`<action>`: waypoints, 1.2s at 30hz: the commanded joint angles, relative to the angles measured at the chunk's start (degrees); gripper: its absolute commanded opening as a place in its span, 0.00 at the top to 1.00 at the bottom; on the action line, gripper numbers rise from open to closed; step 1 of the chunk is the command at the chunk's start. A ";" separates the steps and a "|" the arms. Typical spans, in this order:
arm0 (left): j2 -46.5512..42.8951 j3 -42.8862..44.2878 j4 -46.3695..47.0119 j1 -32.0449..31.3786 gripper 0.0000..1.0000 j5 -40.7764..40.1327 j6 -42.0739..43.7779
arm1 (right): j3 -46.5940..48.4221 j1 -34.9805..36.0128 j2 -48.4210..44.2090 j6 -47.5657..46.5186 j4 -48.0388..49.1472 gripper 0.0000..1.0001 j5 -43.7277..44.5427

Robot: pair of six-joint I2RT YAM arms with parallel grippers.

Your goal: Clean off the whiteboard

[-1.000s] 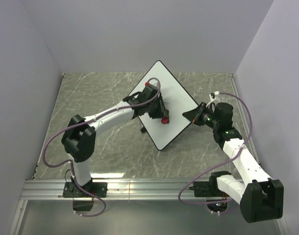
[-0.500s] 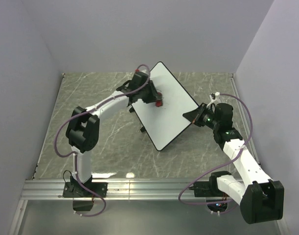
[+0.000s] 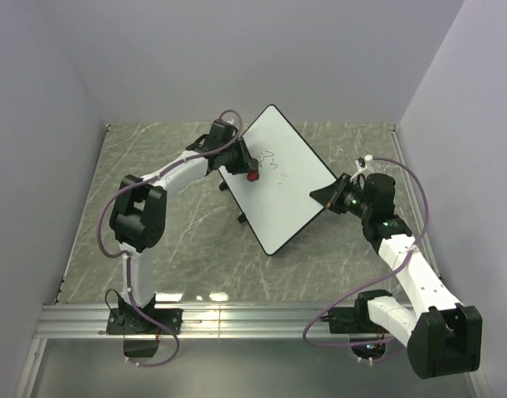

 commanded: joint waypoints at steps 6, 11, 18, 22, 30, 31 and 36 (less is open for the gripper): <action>-1.13 5.06 -3.46 -17.55 1.00 5.90 0.33 | 1.30 1.80 3.23 -4.34 -8.31 1.00 -3.42; -1.58 5.67 -5.90 -18.08 1.00 2.41 0.84 | 1.13 1.72 3.76 -4.08 -7.87 1.00 -3.60; 6.23 12.34 -9.34 -7.73 1.00 3.18 3.73 | 1.39 1.81 1.48 -4.96 -10.85 1.00 -2.28; 12.48 19.90 -13.47 -2.36 1.00 2.66 6.99 | 0.60 1.80 -0.98 -4.69 -12.08 1.00 -1.84; 20.23 27.13 -17.00 2.22 1.00 5.11 7.69 | 0.77 1.63 -2.48 -4.96 -14.28 1.00 -0.43; 19.09 25.55 -15.08 2.05 1.00 5.29 7.70 | 0.95 1.72 -2.04 -5.04 -14.37 1.00 -0.35; 12.15 18.24 -13.91 -2.24 1.00 7.40 9.45 | 1.48 1.63 -0.02 -4.61 -12.71 1.00 -0.96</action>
